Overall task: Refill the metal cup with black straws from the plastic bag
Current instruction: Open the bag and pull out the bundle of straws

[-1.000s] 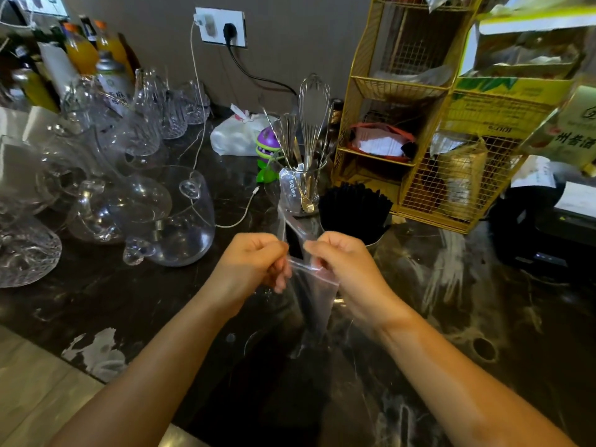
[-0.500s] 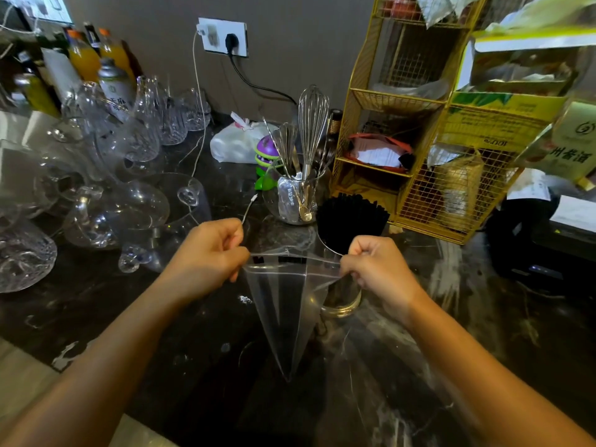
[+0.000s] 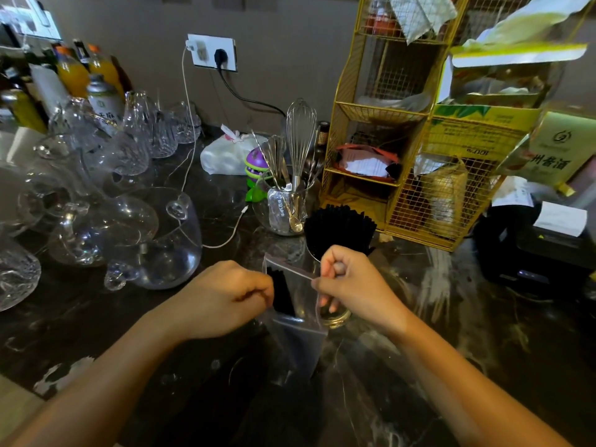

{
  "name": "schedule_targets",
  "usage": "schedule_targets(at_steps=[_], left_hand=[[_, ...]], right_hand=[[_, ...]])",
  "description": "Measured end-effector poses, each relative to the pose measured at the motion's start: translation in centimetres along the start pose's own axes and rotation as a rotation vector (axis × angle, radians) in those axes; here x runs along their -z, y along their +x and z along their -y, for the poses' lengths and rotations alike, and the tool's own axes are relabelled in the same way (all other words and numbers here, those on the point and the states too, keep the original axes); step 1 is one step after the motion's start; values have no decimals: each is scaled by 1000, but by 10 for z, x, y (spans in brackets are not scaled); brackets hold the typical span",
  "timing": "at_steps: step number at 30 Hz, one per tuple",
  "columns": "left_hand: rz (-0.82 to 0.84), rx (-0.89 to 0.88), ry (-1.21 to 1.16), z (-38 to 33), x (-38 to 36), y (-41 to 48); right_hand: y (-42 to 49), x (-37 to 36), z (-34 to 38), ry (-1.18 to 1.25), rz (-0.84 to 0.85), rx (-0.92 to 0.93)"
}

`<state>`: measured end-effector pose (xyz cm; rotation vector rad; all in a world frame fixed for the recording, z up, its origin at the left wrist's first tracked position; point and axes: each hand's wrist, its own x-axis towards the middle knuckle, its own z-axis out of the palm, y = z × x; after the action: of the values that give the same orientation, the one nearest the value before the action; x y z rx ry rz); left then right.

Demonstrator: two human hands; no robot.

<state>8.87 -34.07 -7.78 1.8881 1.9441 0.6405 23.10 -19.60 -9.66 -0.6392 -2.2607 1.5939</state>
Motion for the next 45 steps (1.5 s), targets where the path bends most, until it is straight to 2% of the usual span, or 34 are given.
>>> schedule_targets(at_steps=[2, 5, 8, 11, 17, 22, 27, 31, 35, 41, 45], left_hand=[[7, -16, -60, 0, 1, -2], [-2, -40, 10, -2, -1, -2], [-66, -19, 54, -3, -2, 4], [-172, 12, 49, -5, 6, 13], [-503, -94, 22, -31, 46, 32], [-631, -139, 61, -64, 83, 55], [-880, -142, -4, -99, 103, 84], [-1031, -166, -77, -120, 108, 105], [-1157, -93, -200, -127, 97, 126], [-1179, 44, -477, -125, 62, 142], [-1006, 75, -626, -122, 36, 132]], right_hand=[[0, 2, -1, -61, 0, 28], [0, 4, -2, -133, -11, 72], [-1, 5, 1, -73, -31, 96], [-2, 8, 4, 48, -32, 96], [-5, 30, -1, 363, 79, 45], [-15, 46, -11, 531, 125, 11], [-21, 38, -21, 997, 78, 19], [-15, 22, -2, 1237, 79, 109], [-2, 20, 24, 1325, -27, 238], [10, 31, 51, 1418, -218, 370], [17, 51, 52, 1456, -300, 288]])
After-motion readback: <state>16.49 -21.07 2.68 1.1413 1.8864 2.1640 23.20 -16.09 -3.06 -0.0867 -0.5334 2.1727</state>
